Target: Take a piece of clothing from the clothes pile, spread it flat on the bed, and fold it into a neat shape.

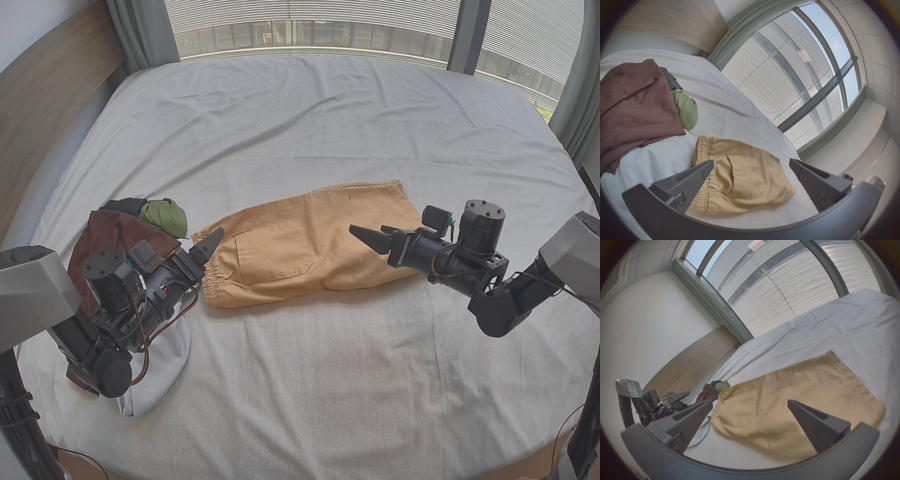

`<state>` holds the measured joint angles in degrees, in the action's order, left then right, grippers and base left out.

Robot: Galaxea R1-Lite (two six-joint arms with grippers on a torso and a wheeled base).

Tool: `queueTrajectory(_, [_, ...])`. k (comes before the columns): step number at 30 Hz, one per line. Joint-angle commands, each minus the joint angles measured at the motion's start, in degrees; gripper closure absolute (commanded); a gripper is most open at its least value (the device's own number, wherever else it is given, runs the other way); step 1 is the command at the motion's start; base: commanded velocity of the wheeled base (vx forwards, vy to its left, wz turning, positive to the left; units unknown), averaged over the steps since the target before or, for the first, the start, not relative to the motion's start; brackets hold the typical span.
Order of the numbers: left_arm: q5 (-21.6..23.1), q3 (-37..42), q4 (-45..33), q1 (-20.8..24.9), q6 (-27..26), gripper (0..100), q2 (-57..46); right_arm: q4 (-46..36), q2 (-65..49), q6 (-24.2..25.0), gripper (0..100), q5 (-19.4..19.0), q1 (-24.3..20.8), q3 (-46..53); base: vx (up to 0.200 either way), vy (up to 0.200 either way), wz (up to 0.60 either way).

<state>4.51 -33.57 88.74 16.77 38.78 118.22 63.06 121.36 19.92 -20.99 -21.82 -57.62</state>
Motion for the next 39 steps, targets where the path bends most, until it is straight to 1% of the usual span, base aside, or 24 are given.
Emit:
queueTrajectory(1, [0.1,0.5,0.0,0.5,-0.5,0,-0.5,-1.4,-0.6,-0.8,0,2.4,-2.7,3.0,0.0,0.0,0.0])
queueTrajectory(5, [0.1,0.7,0.0,0.5,-0.5,0,-0.5,-3.3,-1.4,-2.0,0,5.9,-4.0,5.9,0.0,0.0,0.0])
queueTrajectory(11, [0.1,0.8,0.0,0.5,-0.5,0,-0.5,-3.5,-1.3,-2.0,0,7.6,-4.2,8.4,0.0,0.0,0.0])
queueTrajectory(14, [0.1,1.3,0.0,0.5,-0.6,0,-0.4,-3.4,-0.9,-1.9,0,9.4,-3.8,8.9,0.0,0.0,0.0])
queueTrajectory(18, [0.1,2.3,0.0,0.5,-0.7,0,-0.4,-3.4,-0.9,-1.6,0,9.7,-3.8,10.1,0.0,0.0,0.0])
queueTrajectory(24, [0.1,2.5,0.0,0.6,-2.7,0,0.0,-3.6,-0.7,-1.1,0,9.9,-3.6,11.6,0.0,0.0,0.0])
queueTrajectory(29, [0.1,2.5,0.0,0.6,-2.7,0,0.3,-3.4,0.9,1.4,0,10.9,-3.1,11.7,0.0,0.0,0.0])
queueTrajectory(34, [0.1,2.5,0.0,0.5,-2.6,0,0.3,-3.1,4.3,2.7,0,10.8,-1.0,9.8,0.0,0.0,0.0])
queueTrajectory(39, [0.1,2.5,-0.1,0.5,-2.6,0,0.3,-2.9,5.9,6.4,0,10.9,-0.7,8.3,0.0,0.0,0.0])
